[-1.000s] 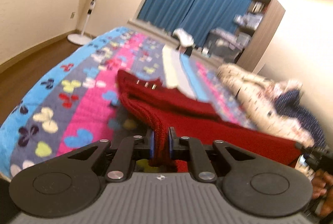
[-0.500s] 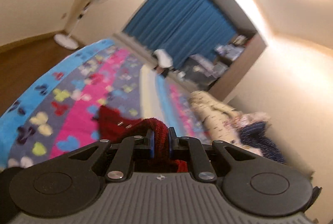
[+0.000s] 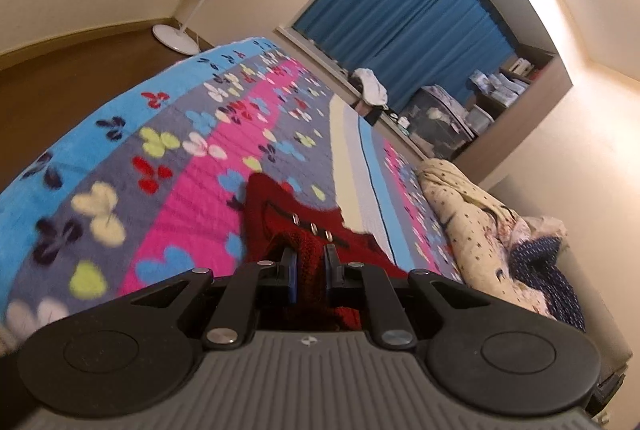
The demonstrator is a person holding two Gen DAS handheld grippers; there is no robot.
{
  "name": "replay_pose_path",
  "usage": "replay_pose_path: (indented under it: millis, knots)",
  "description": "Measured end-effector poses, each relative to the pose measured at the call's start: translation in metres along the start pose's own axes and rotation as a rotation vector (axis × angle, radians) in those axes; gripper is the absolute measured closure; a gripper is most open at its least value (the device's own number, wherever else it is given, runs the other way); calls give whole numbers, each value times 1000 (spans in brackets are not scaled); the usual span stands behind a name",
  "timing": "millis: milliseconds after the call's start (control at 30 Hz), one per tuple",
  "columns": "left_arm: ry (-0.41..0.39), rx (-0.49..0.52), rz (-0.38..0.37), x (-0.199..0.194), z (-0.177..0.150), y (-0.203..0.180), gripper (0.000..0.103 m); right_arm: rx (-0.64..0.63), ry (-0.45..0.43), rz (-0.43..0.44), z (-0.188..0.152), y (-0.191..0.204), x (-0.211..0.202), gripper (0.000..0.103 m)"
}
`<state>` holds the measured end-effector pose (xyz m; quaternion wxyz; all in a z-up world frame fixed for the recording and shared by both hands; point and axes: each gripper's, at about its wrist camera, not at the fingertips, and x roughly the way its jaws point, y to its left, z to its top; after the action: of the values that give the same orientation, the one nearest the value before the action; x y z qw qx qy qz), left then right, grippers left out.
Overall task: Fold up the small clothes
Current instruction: 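Lift the hem with both tools and fold it up toward the collar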
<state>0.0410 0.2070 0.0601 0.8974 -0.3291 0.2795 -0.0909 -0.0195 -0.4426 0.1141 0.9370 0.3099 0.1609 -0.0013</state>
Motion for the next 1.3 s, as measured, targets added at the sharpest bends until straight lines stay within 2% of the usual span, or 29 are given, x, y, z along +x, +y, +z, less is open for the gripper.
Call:
replay_pose_path:
  millis: [100,167,267,333,400,433,500,533,567,600,633,700,767,833,900,1000,1033,1100,1167,1267,1300]
  knots:
    - [5,30,30,45,28,-5,90,7,38,-19,18,3,47,95]
    - [13,68,62,83,48,-9,90,23,67,-69,29,5,88,95]
    - [47,69,105,139,73,-3,89,43,117,-143,37,5,152,95]
    - [119,26,150,181,82,14,85,46,194,-209,34,-1,201,93]
    - [212,-29,203,214,80,35,81,43,314,-248,24,-14,239,84]
    - [232,-35,218,218,77,40,79,41,374,-273,17,-23,251,78]
    - [211,-13,230,208,78,37,68,43,405,-271,9,-31,248,69]
    - [158,12,210,197,80,32,61,59,399,-269,9,-32,240,66]
    - [102,33,193,187,84,27,42,76,377,-250,15,-30,231,66]
    - [69,38,200,180,87,25,35,65,330,-225,21,-27,223,66]
    - [57,22,220,179,90,28,35,34,286,-229,28,-24,218,65]
    - [83,-54,244,180,94,40,35,2,227,-264,37,-24,210,64]
    - [133,-106,278,184,93,49,35,62,221,-282,41,-35,202,63]
    - [218,-102,344,192,86,50,35,111,232,-288,43,-44,196,62]
    - [297,-77,423,203,77,48,35,94,252,-284,44,-44,194,61]
    - [333,-20,486,207,72,46,35,21,356,-254,38,-39,204,55]
    - [341,-10,484,210,73,45,35,-12,413,-241,32,-39,210,52]
    - [361,10,480,217,76,42,35,-106,496,-254,23,-35,222,51]
    - [394,15,478,229,75,42,35,-197,532,-283,15,-28,231,51]
    - [472,12,441,249,67,35,35,-228,615,-258,2,-24,248,51]
    - [469,30,427,254,66,31,32,-233,637,-257,-2,-22,254,51]
